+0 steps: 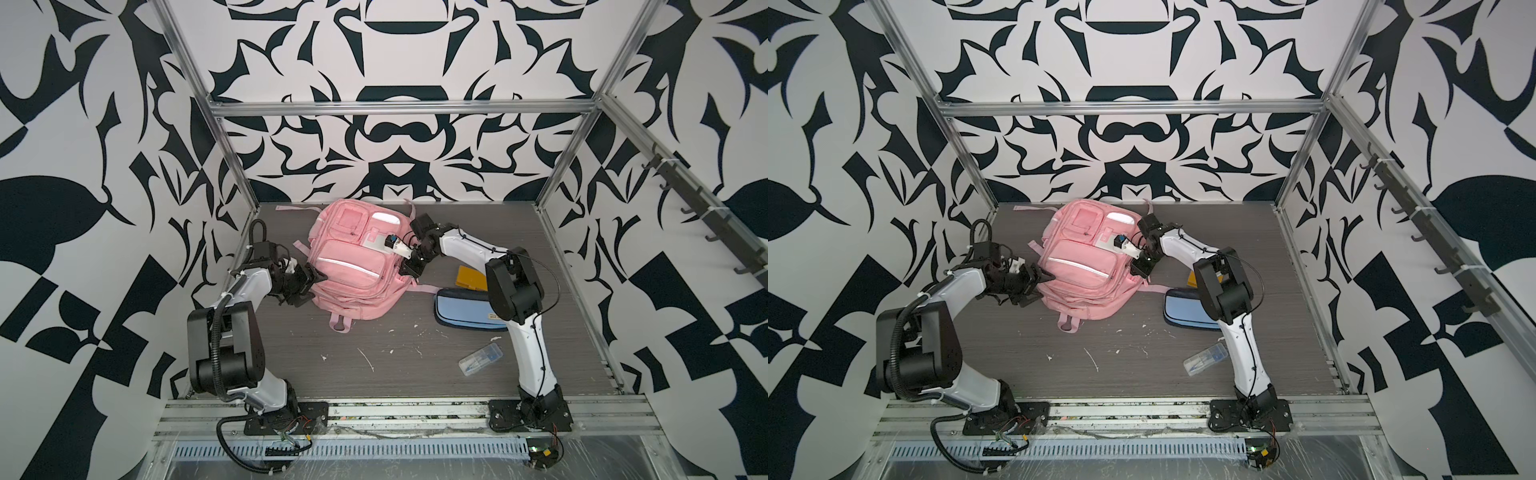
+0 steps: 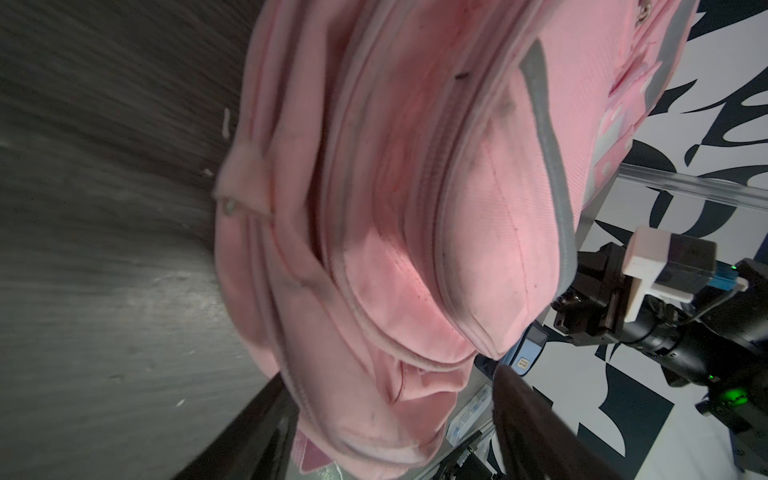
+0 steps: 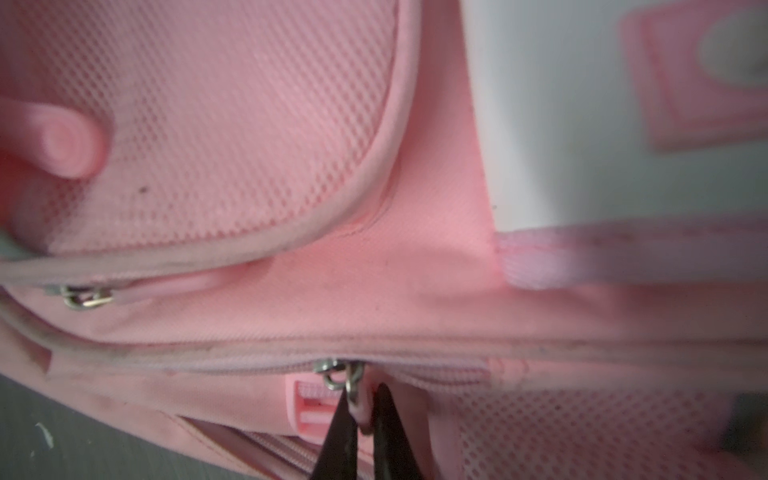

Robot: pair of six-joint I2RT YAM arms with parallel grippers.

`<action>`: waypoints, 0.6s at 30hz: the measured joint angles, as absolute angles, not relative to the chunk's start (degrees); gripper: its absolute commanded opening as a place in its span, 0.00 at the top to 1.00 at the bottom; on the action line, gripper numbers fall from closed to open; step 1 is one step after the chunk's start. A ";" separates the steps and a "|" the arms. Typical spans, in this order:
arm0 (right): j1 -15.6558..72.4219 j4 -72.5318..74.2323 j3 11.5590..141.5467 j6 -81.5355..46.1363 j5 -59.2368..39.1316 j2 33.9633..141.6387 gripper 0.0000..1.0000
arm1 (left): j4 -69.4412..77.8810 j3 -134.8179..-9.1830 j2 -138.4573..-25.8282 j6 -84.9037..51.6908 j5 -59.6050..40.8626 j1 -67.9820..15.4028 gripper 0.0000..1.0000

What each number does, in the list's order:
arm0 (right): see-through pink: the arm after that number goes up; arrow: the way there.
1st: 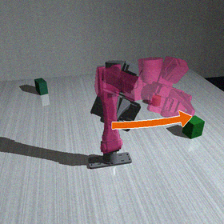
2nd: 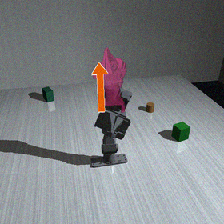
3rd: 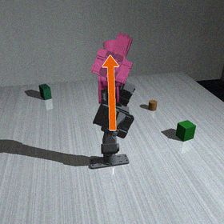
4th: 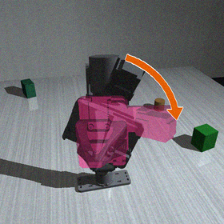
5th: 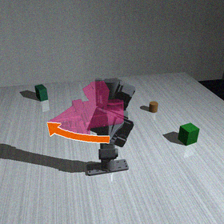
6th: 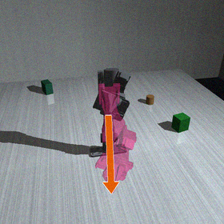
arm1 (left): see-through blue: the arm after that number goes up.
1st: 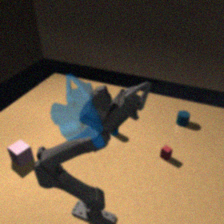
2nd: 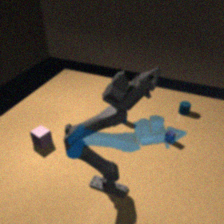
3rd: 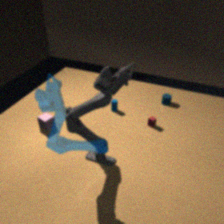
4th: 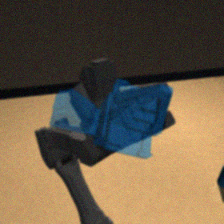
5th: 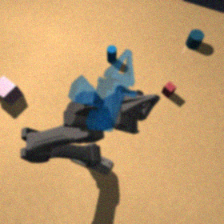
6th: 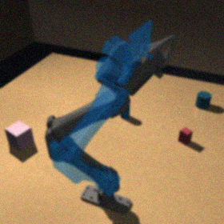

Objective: Pack the student bag

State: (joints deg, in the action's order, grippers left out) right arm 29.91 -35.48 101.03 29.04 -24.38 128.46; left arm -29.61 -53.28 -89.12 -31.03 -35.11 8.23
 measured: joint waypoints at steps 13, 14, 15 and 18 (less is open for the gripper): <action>31.88 -31.44 98.45 25.61 -22.15 126.96 0.99 | -26.46 -50.24 -89.08 -32.64 -36.53 8.29 0.26; 31.90 -31.40 98.37 25.43 -21.93 126.89 1.00 | -26.39 -50.17 -89.03 -32.64 -36.53 8.29 0.26; 31.92 -31.20 98.10 25.39 -21.56 126.74 1.00 | -26.35 -50.13 -88.99 -32.67 -36.53 8.29 0.27; 32.10 -30.57 96.99 25.36 -19.35 125.80 1.00 | -25.85 -49.63 -88.75 -32.75 -36.60 8.29 0.27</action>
